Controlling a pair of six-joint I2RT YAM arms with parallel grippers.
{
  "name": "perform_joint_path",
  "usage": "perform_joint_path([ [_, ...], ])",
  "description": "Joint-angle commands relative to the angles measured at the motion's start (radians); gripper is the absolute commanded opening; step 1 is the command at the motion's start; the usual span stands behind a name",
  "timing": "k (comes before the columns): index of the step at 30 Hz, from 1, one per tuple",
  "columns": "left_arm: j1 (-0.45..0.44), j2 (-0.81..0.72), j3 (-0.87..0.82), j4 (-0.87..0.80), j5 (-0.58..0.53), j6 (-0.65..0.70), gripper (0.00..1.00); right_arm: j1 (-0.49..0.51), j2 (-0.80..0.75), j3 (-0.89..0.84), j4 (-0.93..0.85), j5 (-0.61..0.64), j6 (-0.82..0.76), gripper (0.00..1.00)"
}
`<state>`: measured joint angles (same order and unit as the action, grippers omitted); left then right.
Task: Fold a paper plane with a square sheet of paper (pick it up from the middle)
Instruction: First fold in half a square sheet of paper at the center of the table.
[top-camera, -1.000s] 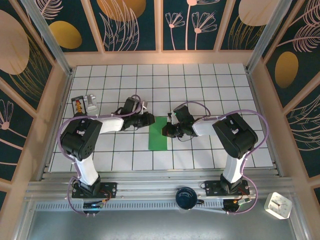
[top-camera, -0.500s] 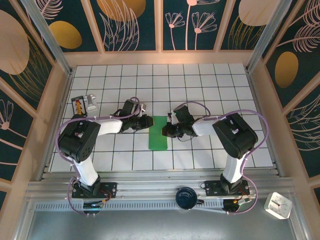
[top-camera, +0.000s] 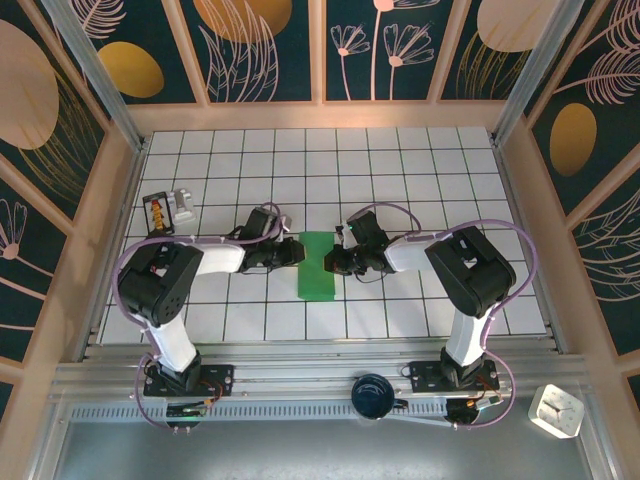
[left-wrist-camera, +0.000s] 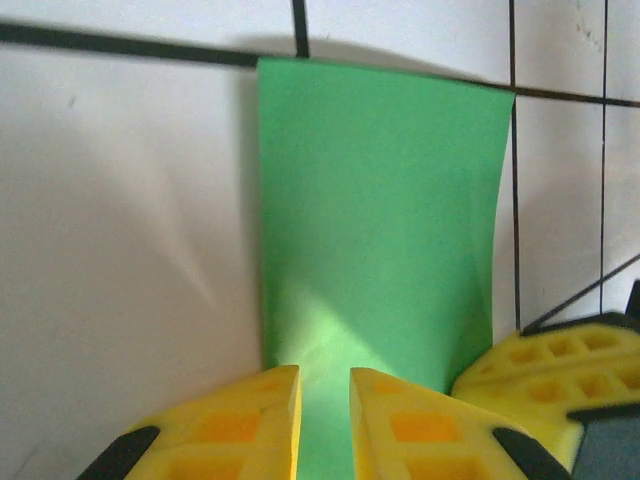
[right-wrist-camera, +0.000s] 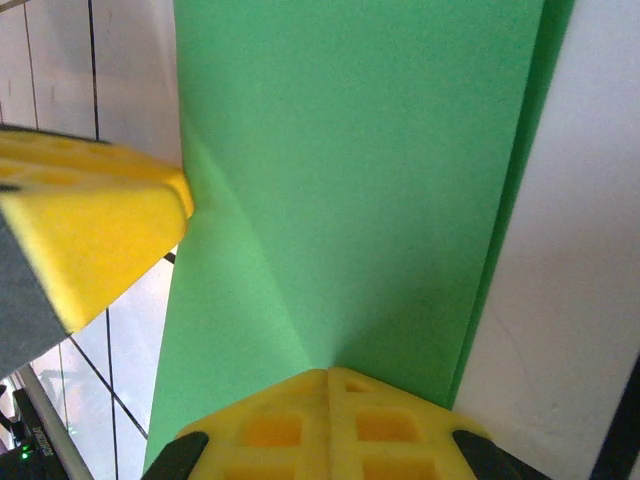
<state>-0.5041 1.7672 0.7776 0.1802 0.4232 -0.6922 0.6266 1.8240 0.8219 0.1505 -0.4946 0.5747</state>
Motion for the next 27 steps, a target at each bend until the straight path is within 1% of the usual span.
perform_joint_path([
  [1, -0.014, -0.047, -0.044, 0.036, 0.067, -0.045, 0.22, -0.016, 0.057, -0.063, -0.174, 0.196, -0.031, 0.0],
  [3, -0.032, -0.048, -0.069, 0.066, 0.099, -0.072, 0.22, -0.016, 0.057, -0.064, -0.171, 0.197, -0.03, 0.0],
  [5, -0.035, -0.038, -0.09, 0.085, 0.104, -0.085, 0.22, -0.016, 0.056, -0.064, -0.171, 0.197, -0.029, 0.0],
  [10, -0.029, -0.021, -0.095, -0.003, -0.023, -0.041, 0.2, -0.015, 0.059, -0.066, -0.171, 0.195, -0.03, 0.0],
  [13, -0.028, -0.062, -0.107, -0.016, -0.048, -0.034, 0.19, -0.016, 0.056, -0.066, -0.175, 0.2, -0.032, 0.0],
  [17, -0.04, -0.15, -0.129, 0.002, 0.002, -0.045, 0.2, -0.016, 0.051, -0.067, -0.176, 0.203, -0.032, 0.0],
  [20, -0.059, -0.189, -0.152, 0.063, 0.05, -0.081, 0.23, -0.013, 0.051, -0.069, -0.172, 0.202, -0.027, 0.0],
  [24, -0.083, -0.151, -0.151, 0.124, 0.115, -0.106, 0.26, -0.013, 0.057, -0.07, -0.168, 0.201, -0.027, 0.0],
  [27, -0.084, -0.105, -0.141, 0.117, 0.117, -0.097, 0.26, -0.013, 0.06, -0.07, -0.166, 0.199, -0.027, 0.0],
])
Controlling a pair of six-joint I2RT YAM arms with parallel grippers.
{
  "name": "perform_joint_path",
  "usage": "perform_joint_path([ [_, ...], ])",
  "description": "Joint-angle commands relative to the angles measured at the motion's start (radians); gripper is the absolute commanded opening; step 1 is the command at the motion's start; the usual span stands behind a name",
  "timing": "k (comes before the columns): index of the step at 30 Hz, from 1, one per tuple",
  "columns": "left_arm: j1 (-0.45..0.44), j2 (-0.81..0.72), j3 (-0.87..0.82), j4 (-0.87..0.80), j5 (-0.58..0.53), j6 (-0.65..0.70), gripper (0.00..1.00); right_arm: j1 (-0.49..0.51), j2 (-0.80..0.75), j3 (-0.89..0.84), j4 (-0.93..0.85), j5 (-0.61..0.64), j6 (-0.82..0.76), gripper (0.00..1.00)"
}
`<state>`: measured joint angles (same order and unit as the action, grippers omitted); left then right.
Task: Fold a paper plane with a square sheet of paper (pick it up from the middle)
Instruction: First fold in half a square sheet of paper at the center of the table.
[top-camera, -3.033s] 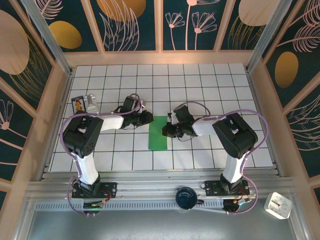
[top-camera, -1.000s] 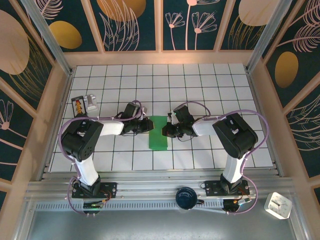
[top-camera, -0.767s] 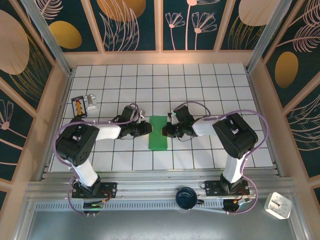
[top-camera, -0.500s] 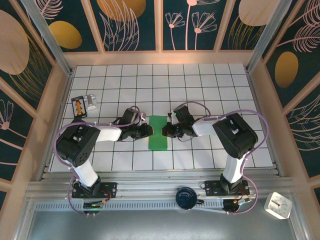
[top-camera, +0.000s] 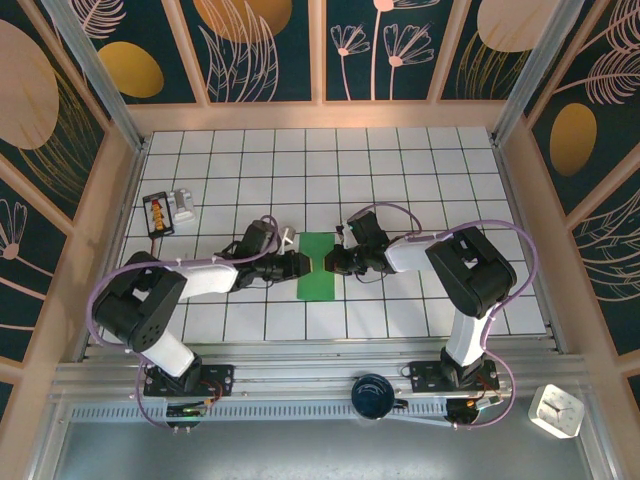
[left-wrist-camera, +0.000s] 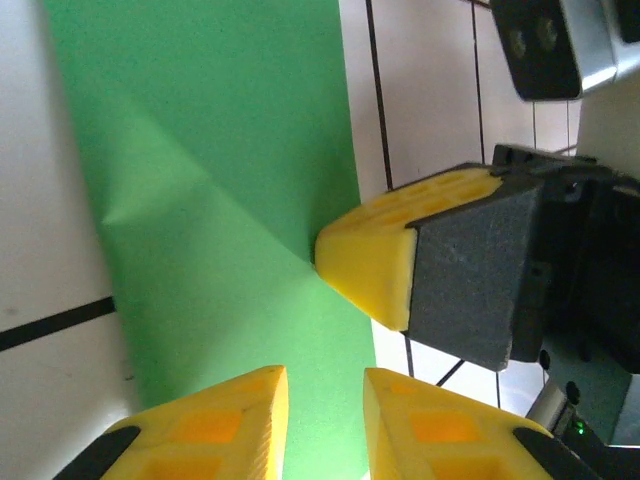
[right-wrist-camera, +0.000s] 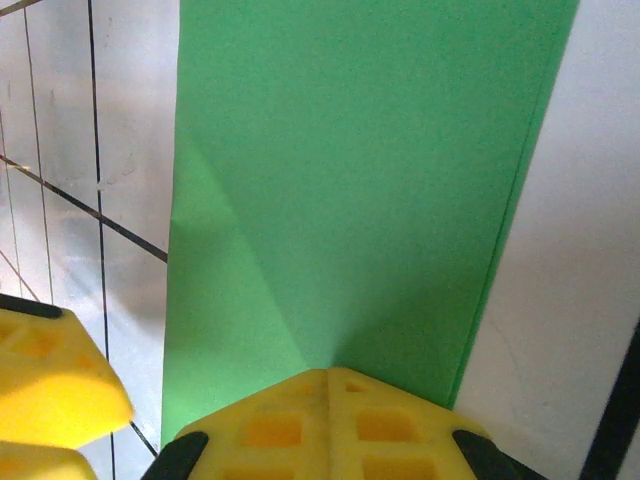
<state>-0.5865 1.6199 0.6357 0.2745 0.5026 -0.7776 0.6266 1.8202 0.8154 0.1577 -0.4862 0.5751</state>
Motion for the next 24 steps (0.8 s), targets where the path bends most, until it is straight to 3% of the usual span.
perform_joint_path([
  [1, -0.002, 0.054, 0.01, -0.013, 0.011, 0.003, 0.26, -0.013, 0.063, -0.064, -0.171, 0.191, -0.027, 0.0],
  [8, 0.018, 0.034, -0.02, -0.131, -0.113, 0.048, 0.22, -0.013, 0.062, -0.059, -0.179, 0.195, -0.036, 0.0],
  [14, 0.008, -0.078, -0.063, -0.062, 0.003, 0.017, 0.25, -0.016, 0.054, -0.064, -0.18, 0.198, -0.038, 0.0],
  [18, -0.021, -0.068, -0.08, 0.012, 0.082, -0.019, 0.27, -0.015, 0.059, -0.061, -0.18, 0.195, -0.035, 0.0],
  [21, -0.023, -0.032, -0.082, -0.018, 0.075, -0.013, 0.26, -0.015, 0.06, -0.061, -0.181, 0.197, -0.035, 0.0],
  [24, -0.021, -0.015, -0.079, -0.123, -0.003, 0.024, 0.23, -0.016, 0.06, -0.061, -0.18, 0.198, -0.037, 0.0],
])
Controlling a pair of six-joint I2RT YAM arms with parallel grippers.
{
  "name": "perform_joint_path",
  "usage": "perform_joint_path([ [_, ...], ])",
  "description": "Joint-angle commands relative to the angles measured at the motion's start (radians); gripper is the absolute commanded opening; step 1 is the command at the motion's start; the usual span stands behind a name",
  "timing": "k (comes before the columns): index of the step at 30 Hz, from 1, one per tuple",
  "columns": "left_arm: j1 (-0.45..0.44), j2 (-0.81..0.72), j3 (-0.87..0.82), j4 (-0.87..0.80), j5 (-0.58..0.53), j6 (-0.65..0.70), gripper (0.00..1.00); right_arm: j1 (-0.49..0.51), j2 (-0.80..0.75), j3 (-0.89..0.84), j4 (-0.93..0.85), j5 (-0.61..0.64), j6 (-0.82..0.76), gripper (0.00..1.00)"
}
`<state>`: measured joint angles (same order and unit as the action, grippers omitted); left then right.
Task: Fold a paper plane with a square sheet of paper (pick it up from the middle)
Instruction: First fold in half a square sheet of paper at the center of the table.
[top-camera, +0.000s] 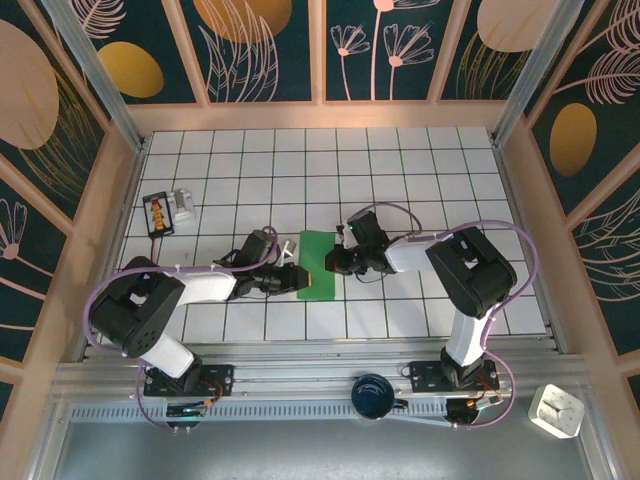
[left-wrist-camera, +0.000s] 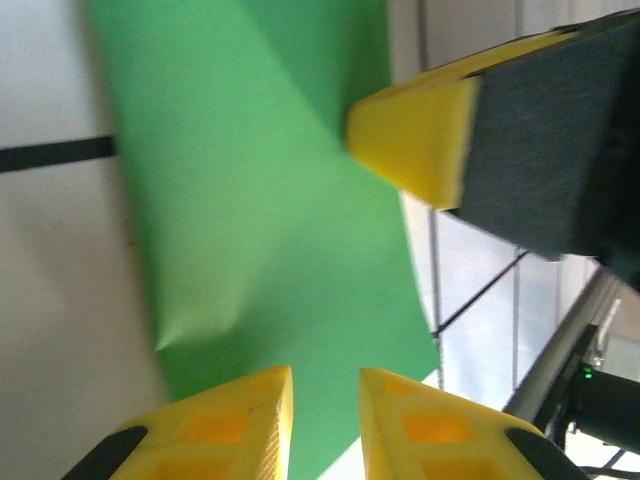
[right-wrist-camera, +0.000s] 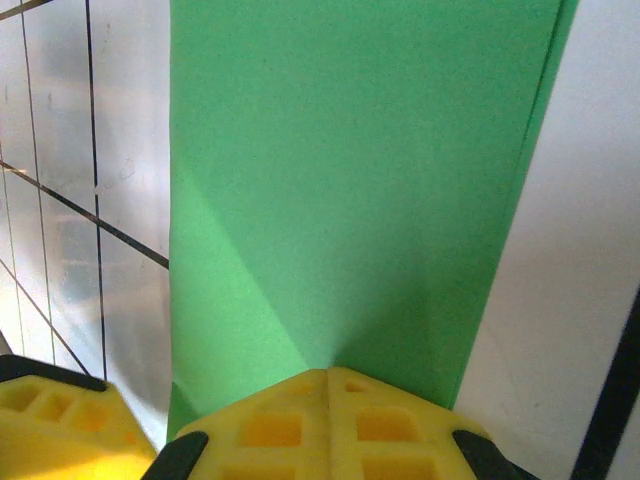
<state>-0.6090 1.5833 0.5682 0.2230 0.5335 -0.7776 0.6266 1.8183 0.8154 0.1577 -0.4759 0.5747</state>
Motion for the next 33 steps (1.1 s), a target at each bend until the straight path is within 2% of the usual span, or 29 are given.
perform_joint_path([
  [1, 0.003, 0.019, -0.022, -0.079, -0.054, 0.025, 0.22, -0.015, 0.063, -0.06, -0.182, 0.188, -0.038, 0.0],
  [6, 0.007, -0.046, -0.055, -0.105, -0.073, 0.034, 0.21, -0.016, 0.061, -0.062, -0.183, 0.191, -0.04, 0.0],
  [11, -0.009, -0.124, -0.098, 0.021, 0.05, -0.031, 0.23, -0.015, 0.059, -0.063, -0.181, 0.191, -0.038, 0.0],
  [14, -0.013, -0.126, -0.106, 0.052, 0.079, -0.042, 0.25, -0.015, 0.058, -0.064, -0.182, 0.192, -0.038, 0.0],
  [20, -0.011, -0.046, -0.077, -0.114, -0.03, 0.025, 0.23, -0.016, 0.059, -0.067, -0.179, 0.194, -0.039, 0.0],
  [23, -0.004, -0.092, -0.074, -0.141, -0.076, 0.035, 0.22, -0.015, 0.06, -0.067, -0.179, 0.192, -0.042, 0.0],
  [28, -0.002, -0.195, -0.065, -0.009, -0.008, 0.01, 0.3, -0.013, 0.052, -0.059, -0.18, 0.188, -0.05, 0.0],
  [31, 0.001, -0.176, -0.047, 0.079, 0.013, -0.028, 0.3, -0.013, 0.05, -0.05, -0.18, 0.182, -0.054, 0.0],
  [33, 0.009, -0.133, -0.009, 0.071, -0.009, -0.032, 0.29, -0.012, 0.049, -0.045, -0.181, 0.181, -0.056, 0.0],
])
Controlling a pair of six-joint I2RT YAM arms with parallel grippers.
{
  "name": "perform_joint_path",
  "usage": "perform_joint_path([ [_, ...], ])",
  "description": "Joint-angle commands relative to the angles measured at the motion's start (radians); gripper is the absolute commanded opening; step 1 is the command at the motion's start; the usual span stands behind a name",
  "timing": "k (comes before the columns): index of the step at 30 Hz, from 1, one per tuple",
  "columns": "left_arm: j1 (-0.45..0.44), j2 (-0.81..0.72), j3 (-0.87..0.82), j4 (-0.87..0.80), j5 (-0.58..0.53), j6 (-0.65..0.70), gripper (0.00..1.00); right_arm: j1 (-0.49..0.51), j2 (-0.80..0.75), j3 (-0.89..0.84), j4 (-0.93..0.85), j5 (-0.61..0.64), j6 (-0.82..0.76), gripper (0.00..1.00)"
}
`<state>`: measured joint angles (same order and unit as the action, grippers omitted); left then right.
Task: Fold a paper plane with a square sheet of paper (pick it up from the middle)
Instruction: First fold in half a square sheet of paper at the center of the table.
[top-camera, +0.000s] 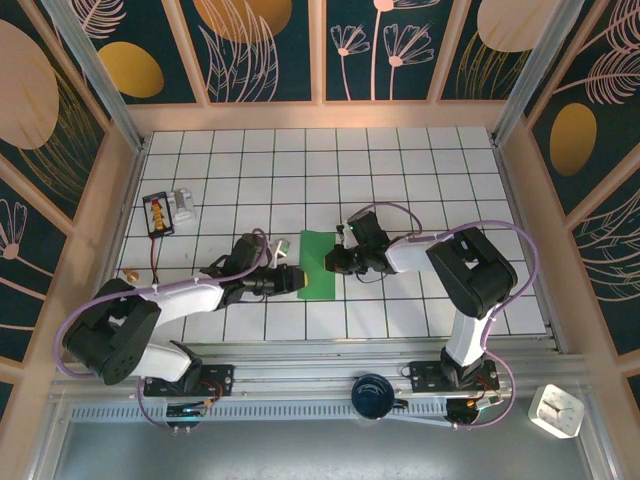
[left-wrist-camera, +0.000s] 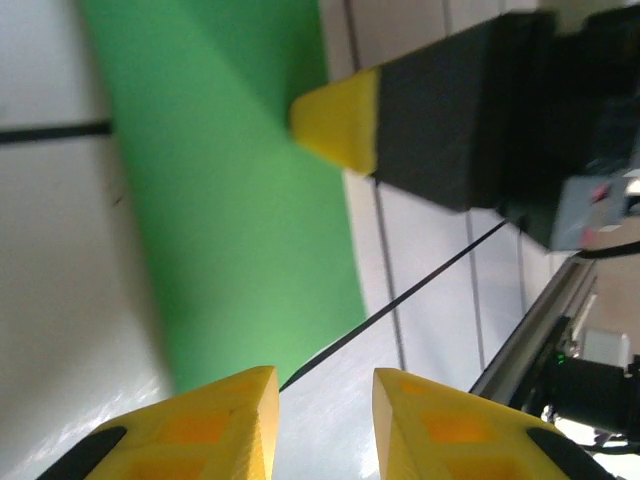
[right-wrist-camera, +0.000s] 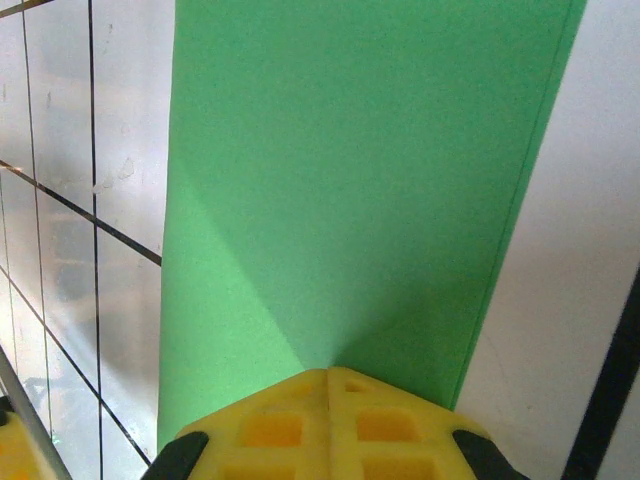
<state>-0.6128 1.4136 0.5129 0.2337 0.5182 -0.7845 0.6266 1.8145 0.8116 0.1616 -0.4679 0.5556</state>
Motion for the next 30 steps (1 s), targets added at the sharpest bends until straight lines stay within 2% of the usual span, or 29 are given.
perform_joint_path([
  [1, 0.021, 0.065, 0.07, 0.053, -0.01, -0.025, 0.27, -0.013, 0.05, -0.039, -0.186, 0.174, -0.037, 0.0],
  [7, 0.057, 0.198, 0.153, 0.058, -0.015, -0.024, 0.2, -0.011, 0.049, -0.038, -0.188, 0.173, -0.039, 0.0],
  [13, 0.059, 0.257, 0.171, 0.034, -0.001, -0.001, 0.17, -0.01, 0.051, -0.035, -0.186, 0.172, -0.038, 0.0],
  [23, 0.07, 0.25, 0.115, 0.048, 0.042, -0.035, 0.13, -0.01, 0.049, -0.04, -0.186, 0.176, -0.034, 0.0],
  [30, 0.076, 0.282, 0.109, 0.036, 0.021, -0.022, 0.12, -0.011, 0.05, -0.04, -0.186, 0.176, -0.034, 0.0],
])
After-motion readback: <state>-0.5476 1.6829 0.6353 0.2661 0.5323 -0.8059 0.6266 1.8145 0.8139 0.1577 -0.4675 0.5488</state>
